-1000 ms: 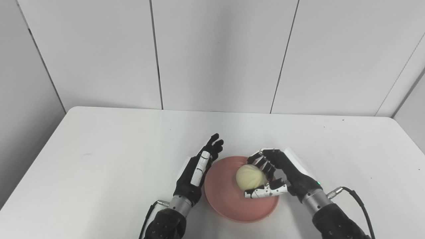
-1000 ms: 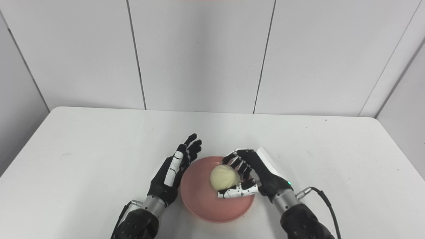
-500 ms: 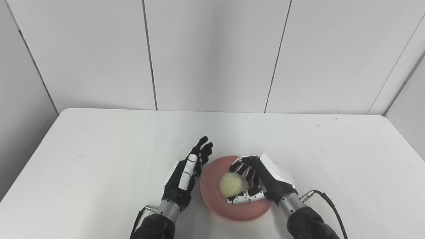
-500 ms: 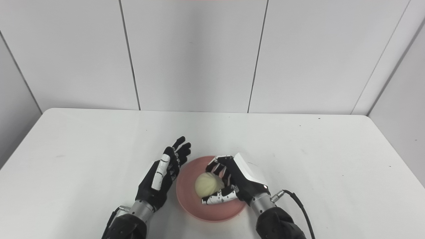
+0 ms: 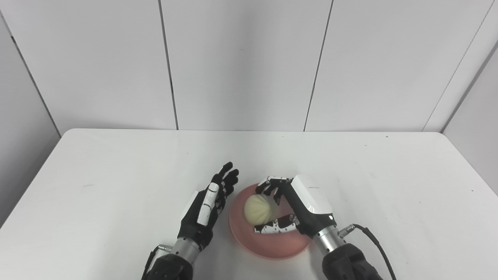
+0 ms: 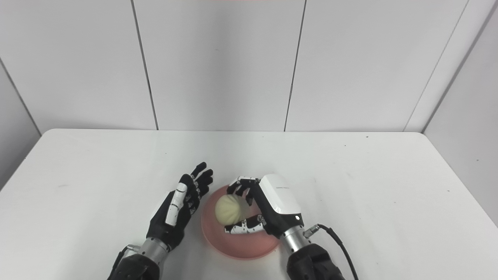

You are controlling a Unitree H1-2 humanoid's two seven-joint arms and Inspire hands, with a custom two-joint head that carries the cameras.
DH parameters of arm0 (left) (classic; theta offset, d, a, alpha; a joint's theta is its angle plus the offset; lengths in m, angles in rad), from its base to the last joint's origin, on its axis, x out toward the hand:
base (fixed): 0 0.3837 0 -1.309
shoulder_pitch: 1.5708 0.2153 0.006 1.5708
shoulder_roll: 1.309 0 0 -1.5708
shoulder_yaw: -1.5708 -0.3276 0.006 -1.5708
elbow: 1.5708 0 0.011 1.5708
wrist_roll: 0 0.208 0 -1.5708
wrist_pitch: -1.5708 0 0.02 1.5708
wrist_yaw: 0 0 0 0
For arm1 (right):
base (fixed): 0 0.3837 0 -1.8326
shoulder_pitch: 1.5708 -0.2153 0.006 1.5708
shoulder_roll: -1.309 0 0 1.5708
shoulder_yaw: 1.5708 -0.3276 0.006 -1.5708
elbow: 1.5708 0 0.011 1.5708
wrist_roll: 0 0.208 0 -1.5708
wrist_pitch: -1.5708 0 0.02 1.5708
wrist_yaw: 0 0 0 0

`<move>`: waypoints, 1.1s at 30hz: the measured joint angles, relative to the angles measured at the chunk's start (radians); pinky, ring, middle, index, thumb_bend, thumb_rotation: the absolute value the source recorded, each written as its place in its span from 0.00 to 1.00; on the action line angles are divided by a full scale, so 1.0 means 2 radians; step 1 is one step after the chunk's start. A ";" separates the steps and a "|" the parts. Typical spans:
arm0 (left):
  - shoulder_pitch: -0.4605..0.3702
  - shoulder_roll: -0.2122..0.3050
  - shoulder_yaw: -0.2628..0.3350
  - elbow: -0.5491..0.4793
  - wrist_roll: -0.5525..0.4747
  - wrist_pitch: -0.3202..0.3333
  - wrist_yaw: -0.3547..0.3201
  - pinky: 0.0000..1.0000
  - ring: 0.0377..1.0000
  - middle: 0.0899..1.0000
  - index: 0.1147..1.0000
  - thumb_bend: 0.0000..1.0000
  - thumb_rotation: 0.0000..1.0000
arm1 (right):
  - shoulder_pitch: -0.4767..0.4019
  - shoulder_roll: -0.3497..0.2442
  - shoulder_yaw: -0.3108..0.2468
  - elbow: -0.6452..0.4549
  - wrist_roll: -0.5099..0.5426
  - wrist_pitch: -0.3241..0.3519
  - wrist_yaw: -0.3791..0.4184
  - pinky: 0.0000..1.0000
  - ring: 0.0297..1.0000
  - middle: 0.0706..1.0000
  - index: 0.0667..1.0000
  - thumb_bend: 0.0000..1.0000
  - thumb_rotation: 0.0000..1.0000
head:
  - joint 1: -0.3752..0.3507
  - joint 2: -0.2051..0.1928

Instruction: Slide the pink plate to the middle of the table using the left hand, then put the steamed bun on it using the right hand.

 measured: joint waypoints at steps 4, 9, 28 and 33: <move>0.000 0.000 0.000 0.000 0.000 0.000 0.000 1.00 0.95 0.93 0.92 0.62 0.96 | 0.000 -0.008 0.004 -0.015 -0.008 0.001 0.027 0.76 0.82 0.82 0.79 0.62 0.44 | 0.000 -0.001; 0.000 0.001 -0.001 0.000 0.002 -0.001 0.000 1.00 0.96 0.94 0.93 0.59 1.00 | 0.002 -0.010 0.006 -0.028 -0.031 0.024 0.072 0.80 0.84 0.84 0.81 0.64 0.48 | 0.001 -0.001; 0.000 0.001 0.001 0.000 0.001 -0.002 0.001 1.00 1.00 0.98 0.95 0.60 0.93 | 0.023 0.006 -0.041 -0.044 -0.012 0.067 0.087 0.80 0.91 0.93 0.90 0.63 0.57 | 0.001 0.004; 0.003 0.000 0.003 0.000 0.014 -0.021 0.013 1.00 1.00 1.00 0.98 0.60 0.92 | 0.033 0.010 -0.069 -0.028 0.008 0.011 -0.001 0.86 0.94 0.96 0.96 0.60 0.67 | 0.006 0.004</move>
